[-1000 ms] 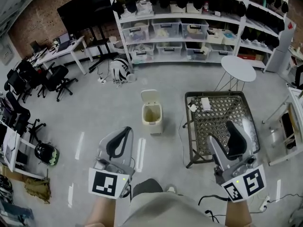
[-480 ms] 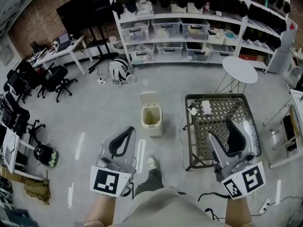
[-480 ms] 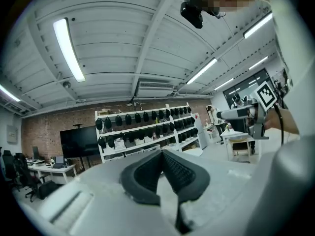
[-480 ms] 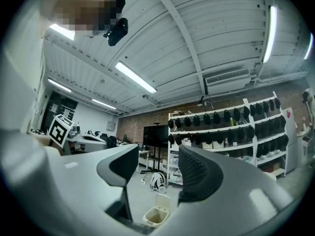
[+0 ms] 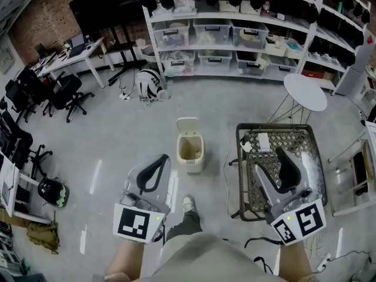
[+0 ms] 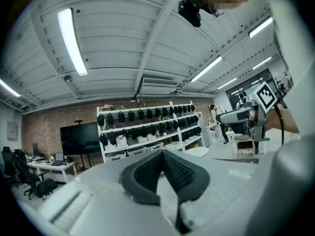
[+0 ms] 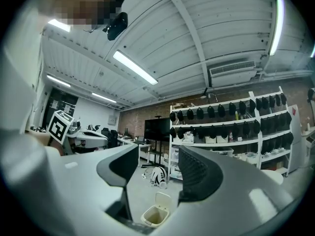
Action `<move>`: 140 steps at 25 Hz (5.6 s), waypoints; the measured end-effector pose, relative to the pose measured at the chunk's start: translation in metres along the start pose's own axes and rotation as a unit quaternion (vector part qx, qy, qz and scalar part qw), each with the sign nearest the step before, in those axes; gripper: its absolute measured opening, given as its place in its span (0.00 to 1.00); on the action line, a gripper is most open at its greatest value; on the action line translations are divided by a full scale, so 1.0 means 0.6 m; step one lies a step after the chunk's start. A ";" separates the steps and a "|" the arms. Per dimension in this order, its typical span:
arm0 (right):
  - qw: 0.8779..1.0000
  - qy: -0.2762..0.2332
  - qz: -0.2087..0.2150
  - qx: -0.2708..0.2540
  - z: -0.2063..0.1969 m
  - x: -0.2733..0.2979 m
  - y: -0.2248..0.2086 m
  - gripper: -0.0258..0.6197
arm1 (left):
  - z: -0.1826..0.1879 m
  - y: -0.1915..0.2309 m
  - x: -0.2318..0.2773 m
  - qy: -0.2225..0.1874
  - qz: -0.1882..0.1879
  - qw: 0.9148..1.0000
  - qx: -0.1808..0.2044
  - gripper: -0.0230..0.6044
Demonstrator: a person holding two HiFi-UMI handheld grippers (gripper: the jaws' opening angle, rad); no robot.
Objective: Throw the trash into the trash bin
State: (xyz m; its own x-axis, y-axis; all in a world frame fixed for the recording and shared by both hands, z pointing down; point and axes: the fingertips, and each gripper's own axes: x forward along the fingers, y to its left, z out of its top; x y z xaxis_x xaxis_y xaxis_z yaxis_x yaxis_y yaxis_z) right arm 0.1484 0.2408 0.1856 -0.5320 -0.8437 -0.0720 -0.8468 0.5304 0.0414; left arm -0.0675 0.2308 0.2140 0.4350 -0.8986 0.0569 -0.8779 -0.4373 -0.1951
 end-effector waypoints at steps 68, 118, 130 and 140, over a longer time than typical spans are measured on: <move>0.942 0.224 -0.248 -0.020 -0.307 0.303 -0.528 0.43 | -0.115 -0.012 0.729 0.036 -0.276 0.960 -0.032 0.04; 0.850 0.463 -0.218 0.128 -0.850 0.223 -0.594 0.48 | -0.518 -0.164 0.763 0.301 -0.311 0.899 -0.066 0.04; 0.918 0.365 -0.121 0.093 -0.645 0.409 -0.477 0.47 | -0.453 0.049 0.716 0.263 -0.200 0.941 -0.066 0.04; 0.925 0.374 0.035 0.061 -0.658 0.603 -0.279 0.47 | -0.490 0.220 0.632 0.268 -0.119 0.952 -0.082 0.04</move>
State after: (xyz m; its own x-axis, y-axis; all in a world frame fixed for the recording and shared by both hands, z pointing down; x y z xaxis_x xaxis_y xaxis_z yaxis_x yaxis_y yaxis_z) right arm 0.0964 -0.1863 0.5463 -0.4771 -0.6042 0.6382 -0.8277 0.5530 -0.0953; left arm -0.0775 -0.1781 0.4976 0.4996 -0.6423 0.5812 -0.8053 -0.5917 0.0383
